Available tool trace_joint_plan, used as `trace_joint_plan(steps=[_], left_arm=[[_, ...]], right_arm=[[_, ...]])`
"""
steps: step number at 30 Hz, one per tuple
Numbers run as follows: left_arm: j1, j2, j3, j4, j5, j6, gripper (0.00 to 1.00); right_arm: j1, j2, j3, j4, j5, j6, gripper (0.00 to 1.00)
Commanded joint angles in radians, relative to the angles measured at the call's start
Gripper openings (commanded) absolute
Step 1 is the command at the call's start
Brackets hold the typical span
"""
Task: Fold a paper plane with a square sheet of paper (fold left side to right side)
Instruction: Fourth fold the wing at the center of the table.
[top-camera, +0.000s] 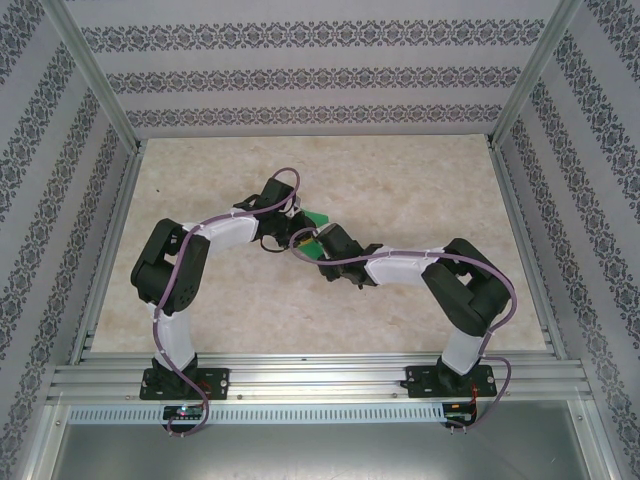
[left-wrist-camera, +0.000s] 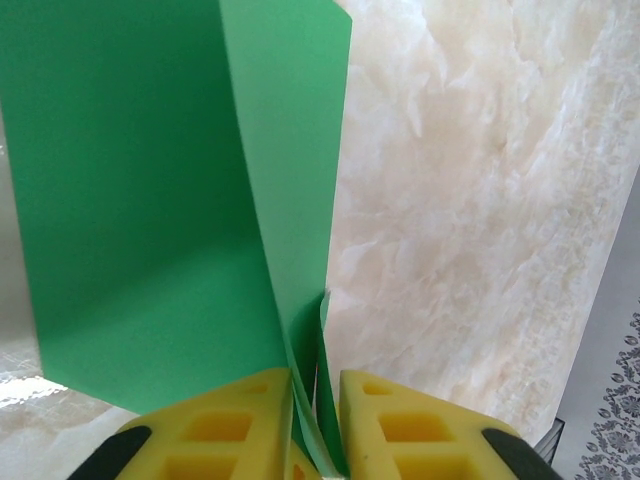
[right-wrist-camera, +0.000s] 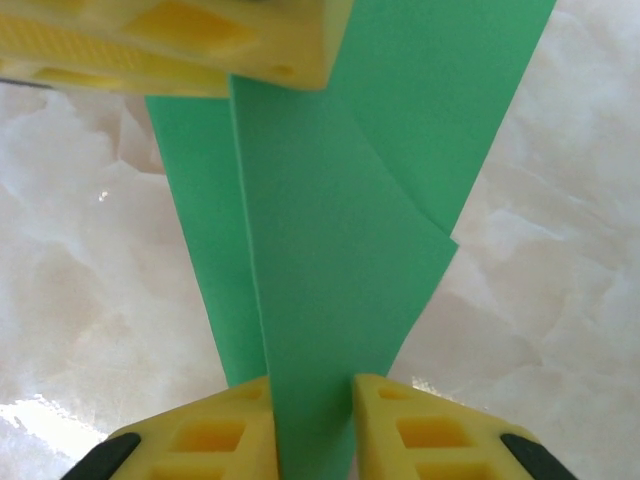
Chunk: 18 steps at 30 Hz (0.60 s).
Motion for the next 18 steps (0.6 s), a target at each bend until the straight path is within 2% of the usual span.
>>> trace_joint_plan(steps=[1, 5, 18], left_arm=[[-0.006, 0.000, 0.037, -0.038, 0.002, 0.008, 0.27], [0.006, -0.020, 0.045, -0.055, -0.001, 0.024, 0.37], [0.083, -0.097, 0.075, -0.106, 0.006, 0.075, 0.60]], right_arm=[[0.013, 0.018, 0.008, 0.007, 0.009, 0.010, 0.22], [0.010, 0.025, 0.006, 0.016, -0.016, 0.013, 0.19], [-0.006, 0.043, -0.017, 0.047, -0.076, 0.034, 0.17]])
